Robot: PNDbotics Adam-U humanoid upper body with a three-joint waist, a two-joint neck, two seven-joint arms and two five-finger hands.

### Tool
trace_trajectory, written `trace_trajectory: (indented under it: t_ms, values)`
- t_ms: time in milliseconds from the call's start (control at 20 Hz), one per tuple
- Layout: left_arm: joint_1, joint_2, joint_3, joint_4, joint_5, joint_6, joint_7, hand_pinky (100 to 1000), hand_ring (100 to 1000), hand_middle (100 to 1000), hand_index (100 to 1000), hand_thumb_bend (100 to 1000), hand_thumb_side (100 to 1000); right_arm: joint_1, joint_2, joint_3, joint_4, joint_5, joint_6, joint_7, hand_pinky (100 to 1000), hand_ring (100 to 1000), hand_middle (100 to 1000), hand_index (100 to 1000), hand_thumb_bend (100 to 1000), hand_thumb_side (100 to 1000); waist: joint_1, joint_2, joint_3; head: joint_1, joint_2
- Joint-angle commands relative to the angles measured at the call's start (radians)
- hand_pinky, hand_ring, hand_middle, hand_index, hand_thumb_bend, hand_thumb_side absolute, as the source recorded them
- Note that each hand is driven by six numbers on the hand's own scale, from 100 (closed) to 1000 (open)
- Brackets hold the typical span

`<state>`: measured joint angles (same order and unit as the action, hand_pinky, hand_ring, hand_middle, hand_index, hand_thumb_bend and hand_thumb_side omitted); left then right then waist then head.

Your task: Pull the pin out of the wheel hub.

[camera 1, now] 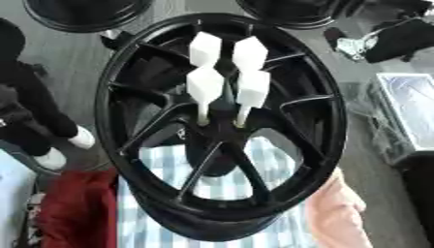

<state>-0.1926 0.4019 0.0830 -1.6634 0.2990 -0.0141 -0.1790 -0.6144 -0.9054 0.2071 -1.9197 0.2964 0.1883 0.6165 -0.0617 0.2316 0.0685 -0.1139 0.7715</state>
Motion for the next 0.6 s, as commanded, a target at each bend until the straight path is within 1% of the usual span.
trace_trajectory:
  t_ms: [50, 550, 600]
  values:
    - [-0.005, 0.029, 0.008, -0.011, -0.008, -0.003, 0.003, 793, 890, 751, 779, 179, 831, -0.007, -0.010, -0.003, -0.026, 0.008, 0.009, 0.010, 752, 753, 748, 882, 100, 471, 0.003, -0.009, -0.001, 0.004, -0.002]
    - [-0.003, 0.034, 0.013, -0.009, -0.010, -0.008, 0.008, 795, 891, 750, 778, 175, 830, -0.014, 0.015, 0.028, -0.015, 0.030, 0.005, 0.036, 748, 750, 748, 888, 100, 554, 0.004, -0.002, 0.001, -0.007, -0.002]
    - [-0.004, 0.036, 0.014, -0.009, -0.010, -0.009, 0.009, 796, 891, 749, 778, 170, 823, -0.014, 0.017, 0.032, -0.015, 0.034, 0.005, 0.038, 746, 748, 747, 888, 100, 595, 0.004, -0.002, 0.002, -0.007, -0.002]
